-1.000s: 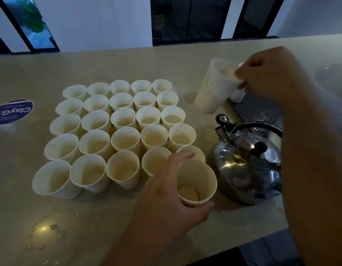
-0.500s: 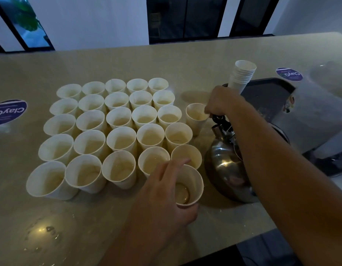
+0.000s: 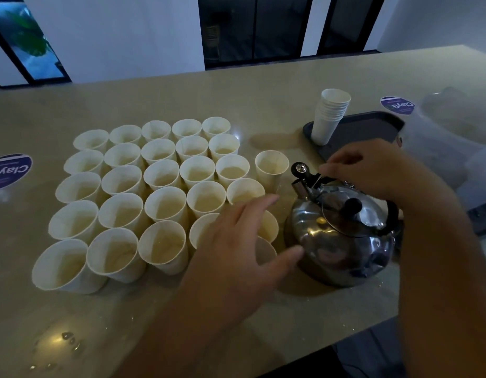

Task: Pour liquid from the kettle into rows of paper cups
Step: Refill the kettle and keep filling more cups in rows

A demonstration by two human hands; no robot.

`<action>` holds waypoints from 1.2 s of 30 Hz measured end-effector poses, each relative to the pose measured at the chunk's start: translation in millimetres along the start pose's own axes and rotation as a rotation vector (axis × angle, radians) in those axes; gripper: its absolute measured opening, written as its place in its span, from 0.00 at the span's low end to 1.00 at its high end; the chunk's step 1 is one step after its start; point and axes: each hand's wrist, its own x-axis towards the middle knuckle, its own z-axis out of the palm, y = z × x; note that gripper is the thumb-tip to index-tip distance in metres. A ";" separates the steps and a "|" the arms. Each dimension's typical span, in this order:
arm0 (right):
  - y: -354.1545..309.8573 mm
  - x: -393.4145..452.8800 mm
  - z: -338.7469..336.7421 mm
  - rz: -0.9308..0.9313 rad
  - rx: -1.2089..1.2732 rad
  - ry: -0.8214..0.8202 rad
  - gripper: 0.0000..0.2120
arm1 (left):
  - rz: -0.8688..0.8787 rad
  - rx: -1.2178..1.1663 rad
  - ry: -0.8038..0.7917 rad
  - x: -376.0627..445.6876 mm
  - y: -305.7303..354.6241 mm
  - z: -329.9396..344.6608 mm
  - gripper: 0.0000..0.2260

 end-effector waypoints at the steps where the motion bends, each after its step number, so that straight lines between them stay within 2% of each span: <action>1: 5.3 -3.4 -1.1 -0.002 0.017 0.006 0.09 | -0.012 -0.015 -0.001 9.0 2.6 -1.1 0.28; 7: 38.2 -9.3 -4.9 0.044 0.045 -0.054 0.10 | 0.032 -0.052 -0.044 78.1 19.0 -10.3 0.15; 15: 36.9 -21.4 3.6 -0.014 0.257 0.060 0.07 | 0.075 0.107 -0.221 141.5 28.2 -0.1 0.18; 21: 16.7 -11.9 -3.8 -0.043 0.329 0.157 0.06 | 0.131 0.121 -0.198 160.9 33.4 -9.4 0.12; 27: -10.4 2.2 -20.5 -0.088 0.244 0.246 0.02 | 0.129 0.103 -0.162 175.7 34.0 -23.9 0.11; 36: -47.1 27.5 -29.0 -0.165 0.041 0.187 0.08 | 0.034 -0.024 -0.138 183.8 15.0 -39.9 0.12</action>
